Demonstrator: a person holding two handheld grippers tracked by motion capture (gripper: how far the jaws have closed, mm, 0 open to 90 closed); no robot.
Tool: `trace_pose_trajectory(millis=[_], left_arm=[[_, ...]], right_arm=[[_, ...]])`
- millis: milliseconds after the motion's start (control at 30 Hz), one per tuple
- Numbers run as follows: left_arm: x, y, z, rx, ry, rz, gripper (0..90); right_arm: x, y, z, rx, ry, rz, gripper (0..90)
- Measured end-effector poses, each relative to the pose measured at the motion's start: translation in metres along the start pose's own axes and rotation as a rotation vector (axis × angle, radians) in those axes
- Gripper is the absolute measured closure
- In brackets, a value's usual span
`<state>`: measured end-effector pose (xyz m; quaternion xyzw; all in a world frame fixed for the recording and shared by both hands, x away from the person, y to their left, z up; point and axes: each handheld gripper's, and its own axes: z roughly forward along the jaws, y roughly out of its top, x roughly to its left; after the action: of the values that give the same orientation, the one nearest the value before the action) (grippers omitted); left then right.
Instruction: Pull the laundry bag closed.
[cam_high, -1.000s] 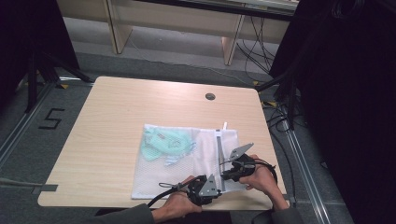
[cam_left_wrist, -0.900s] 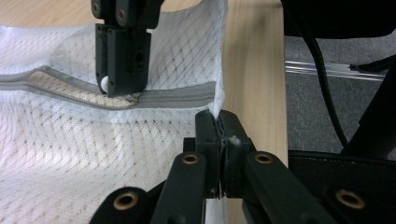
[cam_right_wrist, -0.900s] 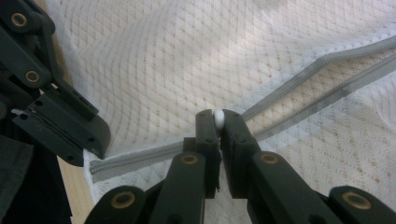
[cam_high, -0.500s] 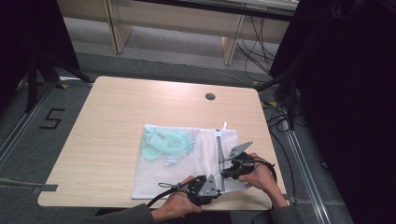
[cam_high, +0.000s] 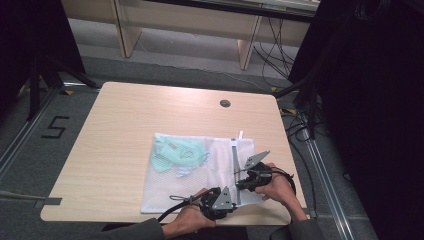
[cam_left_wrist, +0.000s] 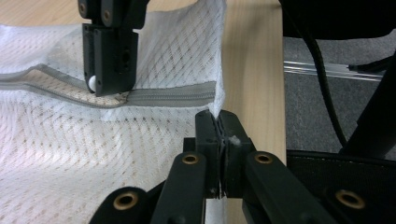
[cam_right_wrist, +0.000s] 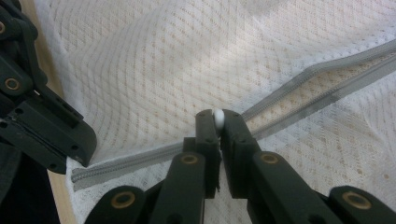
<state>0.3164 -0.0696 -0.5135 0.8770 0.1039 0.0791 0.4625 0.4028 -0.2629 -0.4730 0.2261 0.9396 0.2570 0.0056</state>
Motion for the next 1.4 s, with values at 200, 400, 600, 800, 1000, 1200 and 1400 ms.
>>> trace_pose_trajectory(millis=[200,400,600,800,1000,1200,1400], left_arm=[[0.0,0.0,0.001,-0.003,-0.008,0.012,88.0],[0.0,0.0,0.0,-0.004,-0.007,0.006,88.0],[0.001,0.0,0.0,0.0,-0.007,0.002,88.0],[-0.001,0.0,-0.001,0.009,0.002,-0.004,88.0],[0.0,0.0,-0.002,0.006,0.003,-0.01,88.0],[0.0,0.001,-0.002,0.006,0.002,-0.008,88.1],[0.001,0.001,-0.004,0.013,0.009,-0.002,88.1]], right_arm=[[-0.001,0.001,0.0,0.005,0.003,-0.002,86.5],[-0.001,0.002,0.0,0.012,0.007,0.011,86.5],[-0.004,0.003,0.001,0.005,0.002,0.007,86.5],[-0.006,0.005,0.0,0.01,-0.009,0.012,86.5],[-0.009,0.006,0.002,0.003,-0.015,0.004,86.5],[-0.016,0.007,0.0,-0.021,-0.025,-0.002,86.5],[-0.018,0.011,0.0,-0.024,-0.038,-0.004,86.5]])
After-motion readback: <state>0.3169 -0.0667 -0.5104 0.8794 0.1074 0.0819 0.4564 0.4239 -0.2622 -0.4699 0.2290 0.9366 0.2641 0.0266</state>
